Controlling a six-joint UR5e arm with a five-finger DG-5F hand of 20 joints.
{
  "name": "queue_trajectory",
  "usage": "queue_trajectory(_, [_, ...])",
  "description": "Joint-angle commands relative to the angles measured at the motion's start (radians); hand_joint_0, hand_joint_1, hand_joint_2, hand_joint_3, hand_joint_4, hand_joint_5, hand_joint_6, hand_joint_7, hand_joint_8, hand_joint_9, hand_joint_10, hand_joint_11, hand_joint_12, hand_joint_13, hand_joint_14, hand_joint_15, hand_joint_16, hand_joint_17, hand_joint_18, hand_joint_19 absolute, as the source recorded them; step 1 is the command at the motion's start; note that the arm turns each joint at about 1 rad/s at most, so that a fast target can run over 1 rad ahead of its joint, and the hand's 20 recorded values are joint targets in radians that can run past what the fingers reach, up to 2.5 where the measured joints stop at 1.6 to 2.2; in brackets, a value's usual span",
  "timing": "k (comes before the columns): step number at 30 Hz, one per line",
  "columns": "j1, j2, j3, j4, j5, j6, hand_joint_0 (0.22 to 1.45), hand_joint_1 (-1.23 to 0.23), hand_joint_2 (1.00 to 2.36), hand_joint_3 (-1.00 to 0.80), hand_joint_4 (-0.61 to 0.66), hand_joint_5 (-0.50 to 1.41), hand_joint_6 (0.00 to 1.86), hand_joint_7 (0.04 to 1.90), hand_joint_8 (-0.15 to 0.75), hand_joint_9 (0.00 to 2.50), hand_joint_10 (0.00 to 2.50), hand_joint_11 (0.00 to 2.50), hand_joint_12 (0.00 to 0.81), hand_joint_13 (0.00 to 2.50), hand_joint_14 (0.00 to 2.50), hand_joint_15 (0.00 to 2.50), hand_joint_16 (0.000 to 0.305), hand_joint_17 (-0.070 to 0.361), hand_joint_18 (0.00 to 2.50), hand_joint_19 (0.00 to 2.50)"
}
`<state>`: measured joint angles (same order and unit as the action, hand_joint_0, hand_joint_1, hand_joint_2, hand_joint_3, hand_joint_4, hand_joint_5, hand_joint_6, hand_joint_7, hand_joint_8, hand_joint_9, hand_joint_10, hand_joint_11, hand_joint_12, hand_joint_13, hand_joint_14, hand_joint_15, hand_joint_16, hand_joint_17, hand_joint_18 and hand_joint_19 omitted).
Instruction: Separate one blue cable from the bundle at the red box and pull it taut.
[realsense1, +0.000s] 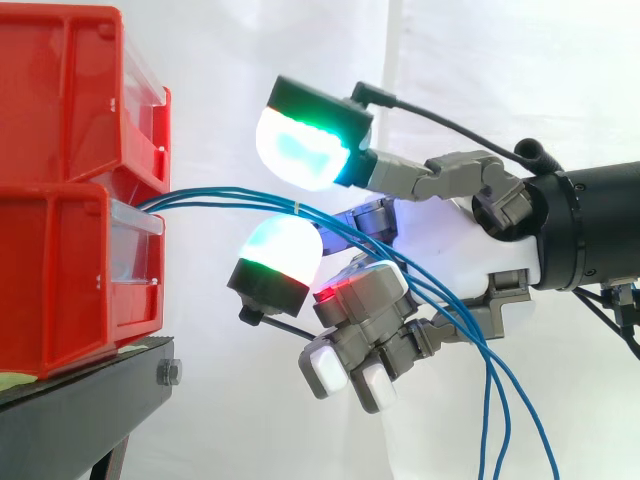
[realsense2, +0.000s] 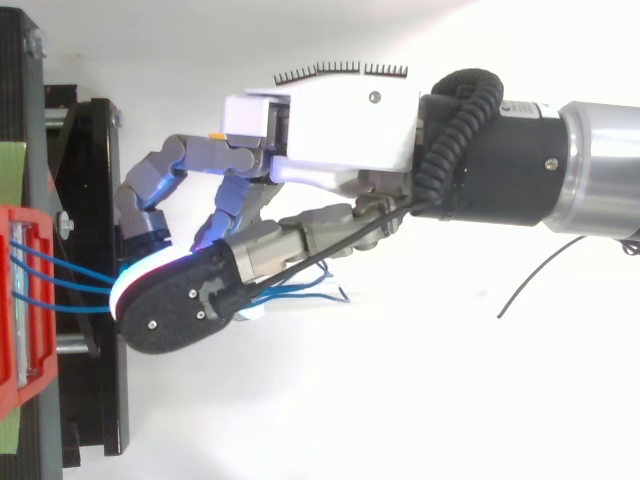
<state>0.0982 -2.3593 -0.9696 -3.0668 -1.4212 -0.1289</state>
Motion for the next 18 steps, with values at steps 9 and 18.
queue_trajectory(9, [0.000,0.000,-0.001,0.002,0.001,0.000,0.64,-0.83,1.02,-0.23,0.04,-0.16,0.88,1.25,0.306,1.22,0.02,1.49,0.421,0.93,0.03,0.70,0.051,0.114,0.93,0.77])
queue_trajectory(18, [0.000,0.000,-0.001,0.002,-0.001,0.000,0.84,-0.94,1.00,-0.50,-0.06,-0.17,0.92,1.28,0.299,1.18,0.02,1.48,0.402,0.90,0.03,0.68,0.048,0.108,0.87,0.70])
